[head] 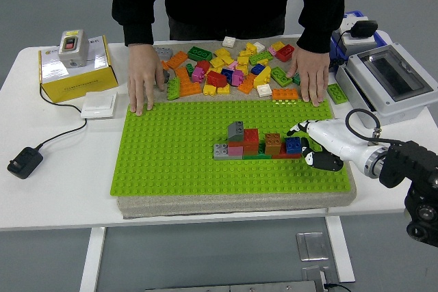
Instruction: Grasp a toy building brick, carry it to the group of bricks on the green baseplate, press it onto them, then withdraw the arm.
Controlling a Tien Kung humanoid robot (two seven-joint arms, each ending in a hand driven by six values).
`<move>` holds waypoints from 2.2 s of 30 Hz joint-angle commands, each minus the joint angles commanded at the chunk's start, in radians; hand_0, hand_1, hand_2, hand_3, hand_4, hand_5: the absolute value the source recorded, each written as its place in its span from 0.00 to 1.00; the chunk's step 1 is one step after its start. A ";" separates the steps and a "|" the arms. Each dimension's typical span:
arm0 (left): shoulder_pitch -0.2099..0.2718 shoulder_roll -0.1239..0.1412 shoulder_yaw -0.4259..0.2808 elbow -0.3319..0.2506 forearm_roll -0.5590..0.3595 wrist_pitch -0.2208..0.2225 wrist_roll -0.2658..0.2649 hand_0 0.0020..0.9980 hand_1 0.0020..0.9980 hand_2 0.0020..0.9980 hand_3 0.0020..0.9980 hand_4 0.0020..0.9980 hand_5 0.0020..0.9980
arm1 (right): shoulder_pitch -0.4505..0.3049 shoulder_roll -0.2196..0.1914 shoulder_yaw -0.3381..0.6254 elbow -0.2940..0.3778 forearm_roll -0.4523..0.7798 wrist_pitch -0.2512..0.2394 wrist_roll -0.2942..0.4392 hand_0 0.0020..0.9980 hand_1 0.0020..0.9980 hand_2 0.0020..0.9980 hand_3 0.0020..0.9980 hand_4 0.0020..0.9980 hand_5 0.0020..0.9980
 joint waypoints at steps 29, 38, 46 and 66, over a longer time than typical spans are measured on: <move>-0.003 -0.001 -0.006 0.000 0.005 -0.006 -0.004 0.68 0.65 0.53 0.64 0.10 0.68 | 0.002 0.032 -0.012 -0.071 0.039 0.008 0.021 0.06 0.18 0.80 0.72 0.00 0.37; -0.004 -0.001 -0.004 0.000 0.002 -0.004 -0.009 0.68 0.65 0.53 0.64 0.10 0.68 | -0.003 0.038 -0.012 -0.083 0.043 0.006 0.026 0.05 0.18 0.79 0.71 0.00 0.37; -0.003 -0.001 -0.001 0.000 -0.002 -0.002 -0.012 0.68 0.65 0.53 0.64 0.10 0.68 | -0.007 0.037 -0.013 -0.081 0.046 0.002 0.032 0.05 0.18 0.79 0.71 0.00 0.39; -0.001 -0.002 0.000 0.000 -0.003 -0.003 -0.015 0.68 0.65 0.53 0.64 0.10 0.68 | -0.027 0.040 -0.012 -0.091 0.048 -0.005 0.041 0.05 0.18 0.78 0.70 0.00 0.43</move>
